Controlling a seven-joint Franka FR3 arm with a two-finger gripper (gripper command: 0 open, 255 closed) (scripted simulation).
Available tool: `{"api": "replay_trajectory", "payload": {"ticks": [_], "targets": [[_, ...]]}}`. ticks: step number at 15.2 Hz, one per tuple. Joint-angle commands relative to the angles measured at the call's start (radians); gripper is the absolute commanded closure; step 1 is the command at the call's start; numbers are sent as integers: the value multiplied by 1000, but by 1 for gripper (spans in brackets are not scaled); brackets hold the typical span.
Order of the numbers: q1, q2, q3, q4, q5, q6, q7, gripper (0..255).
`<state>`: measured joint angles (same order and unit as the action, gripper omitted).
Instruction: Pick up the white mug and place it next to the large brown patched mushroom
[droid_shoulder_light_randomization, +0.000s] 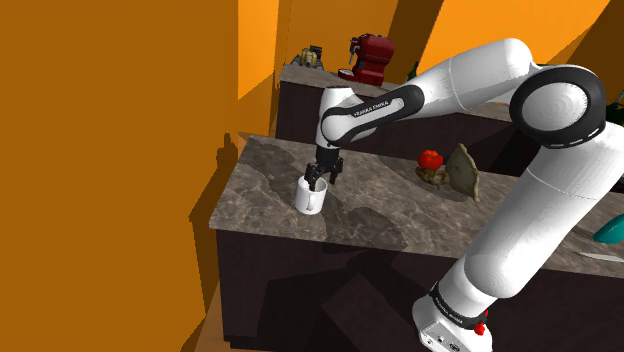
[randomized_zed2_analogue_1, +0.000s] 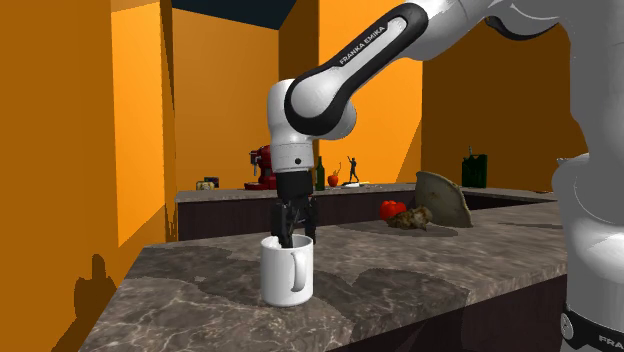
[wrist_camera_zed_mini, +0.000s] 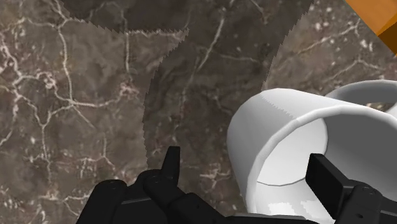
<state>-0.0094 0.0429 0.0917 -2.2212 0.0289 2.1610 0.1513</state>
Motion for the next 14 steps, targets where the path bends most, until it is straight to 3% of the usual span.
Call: {"api": "replay_trajectory", "payload": {"ticks": [1, 3, 4, 14], "targets": [[0, 0, 0, -1, 0, 1, 0, 0], [0, 0, 0, 0, 0, 1, 0, 0], [0, 0, 0, 0, 0, 1, 0, 255], [0, -7, 0, 5, 1, -12, 0, 255]]}}
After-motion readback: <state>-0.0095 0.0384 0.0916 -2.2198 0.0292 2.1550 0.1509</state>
